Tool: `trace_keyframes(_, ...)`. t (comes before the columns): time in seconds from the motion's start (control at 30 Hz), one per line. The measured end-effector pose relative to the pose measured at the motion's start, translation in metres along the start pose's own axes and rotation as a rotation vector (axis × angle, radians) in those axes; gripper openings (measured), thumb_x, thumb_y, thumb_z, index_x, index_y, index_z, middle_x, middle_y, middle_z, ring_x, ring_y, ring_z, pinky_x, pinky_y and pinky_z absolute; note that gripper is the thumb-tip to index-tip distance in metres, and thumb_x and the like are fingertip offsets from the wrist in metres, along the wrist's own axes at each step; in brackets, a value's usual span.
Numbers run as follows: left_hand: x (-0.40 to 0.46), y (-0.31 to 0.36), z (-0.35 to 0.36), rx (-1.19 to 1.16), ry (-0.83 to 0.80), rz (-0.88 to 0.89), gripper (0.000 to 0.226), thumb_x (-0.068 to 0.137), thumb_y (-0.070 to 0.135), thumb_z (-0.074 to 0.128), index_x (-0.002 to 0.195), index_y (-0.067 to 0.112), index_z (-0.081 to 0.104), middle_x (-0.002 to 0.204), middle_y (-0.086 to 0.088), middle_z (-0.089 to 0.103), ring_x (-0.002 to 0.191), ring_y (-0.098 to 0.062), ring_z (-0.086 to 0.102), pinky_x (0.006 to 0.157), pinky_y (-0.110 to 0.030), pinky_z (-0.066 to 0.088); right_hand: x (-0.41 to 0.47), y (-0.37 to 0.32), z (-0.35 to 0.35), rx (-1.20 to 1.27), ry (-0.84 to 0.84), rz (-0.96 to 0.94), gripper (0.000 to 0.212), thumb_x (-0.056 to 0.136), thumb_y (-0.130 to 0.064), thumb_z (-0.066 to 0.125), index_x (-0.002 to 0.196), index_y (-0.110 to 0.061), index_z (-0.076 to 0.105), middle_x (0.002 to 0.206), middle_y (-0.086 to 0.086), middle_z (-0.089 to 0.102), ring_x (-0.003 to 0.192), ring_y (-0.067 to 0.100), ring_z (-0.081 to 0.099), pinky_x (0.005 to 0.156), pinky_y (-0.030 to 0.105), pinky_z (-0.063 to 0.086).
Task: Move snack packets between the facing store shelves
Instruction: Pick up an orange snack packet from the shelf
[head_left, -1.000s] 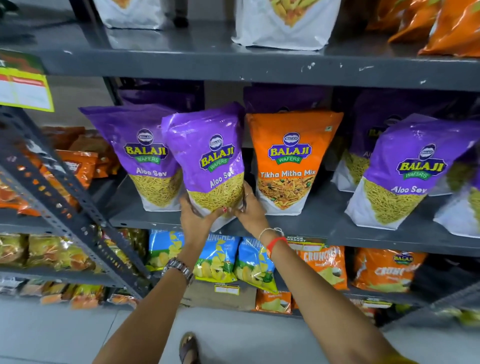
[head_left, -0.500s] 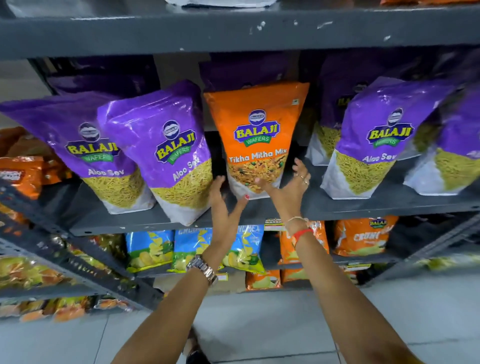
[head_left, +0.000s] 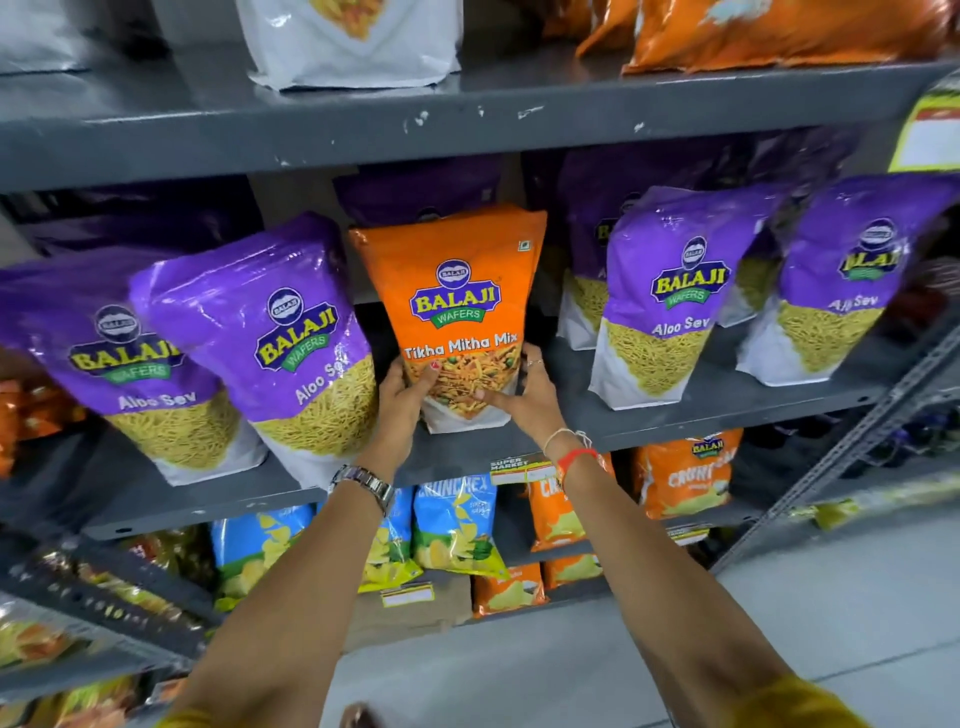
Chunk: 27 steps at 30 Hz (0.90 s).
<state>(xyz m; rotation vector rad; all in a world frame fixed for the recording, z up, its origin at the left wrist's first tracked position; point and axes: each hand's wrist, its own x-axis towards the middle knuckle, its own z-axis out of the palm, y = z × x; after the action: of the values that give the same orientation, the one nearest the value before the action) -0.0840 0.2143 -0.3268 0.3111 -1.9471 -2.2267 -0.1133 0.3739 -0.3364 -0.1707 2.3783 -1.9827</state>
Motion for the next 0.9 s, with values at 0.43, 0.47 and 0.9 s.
trace_keyframes(0.43,-0.093,0.040,-0.006,0.074,0.095,0.190,0.029,0.088,0.010,0.055,0.117,0.013,0.052,0.097,0.008,0.062,0.075,0.012,0.061,0.062,-0.007,0.049,-0.093,-0.026,-0.007,0.004,0.136,-0.152,0.075,0.058,-0.029,0.088,0.121,-0.022,0.050,0.110,-0.001,0.067,0.104,0.007,0.063,0.088,0.034,0.054)
trace_keyframes(0.47,-0.101,0.048,-0.009,0.077,0.104,0.224,0.027,0.088,0.009,0.055,0.115,0.013,0.053,0.094,0.011,0.061,0.072,0.016,0.061,0.063,-0.005,0.049,-0.099,-0.033,-0.006,0.013,0.140,-0.170,0.072,0.059,-0.025,0.088,0.119,-0.021,0.050,0.104,-0.007,0.067,0.098,-0.004,0.061,0.084,0.022,0.053)
trace_keyframes(0.9,-0.164,0.209,-0.065,0.111,0.210,0.563,0.011,0.085,0.027,0.056,0.090,0.033,0.063,0.085,0.020,0.072,0.083,0.004,0.067,0.070,-0.014,0.052,-0.121,-0.195,0.027,0.099,0.037,-0.481,0.076,0.044,-0.049,0.089,0.111,-0.037,0.055,0.103,-0.008,0.071,0.098,0.011,0.067,0.084,0.043,0.058)
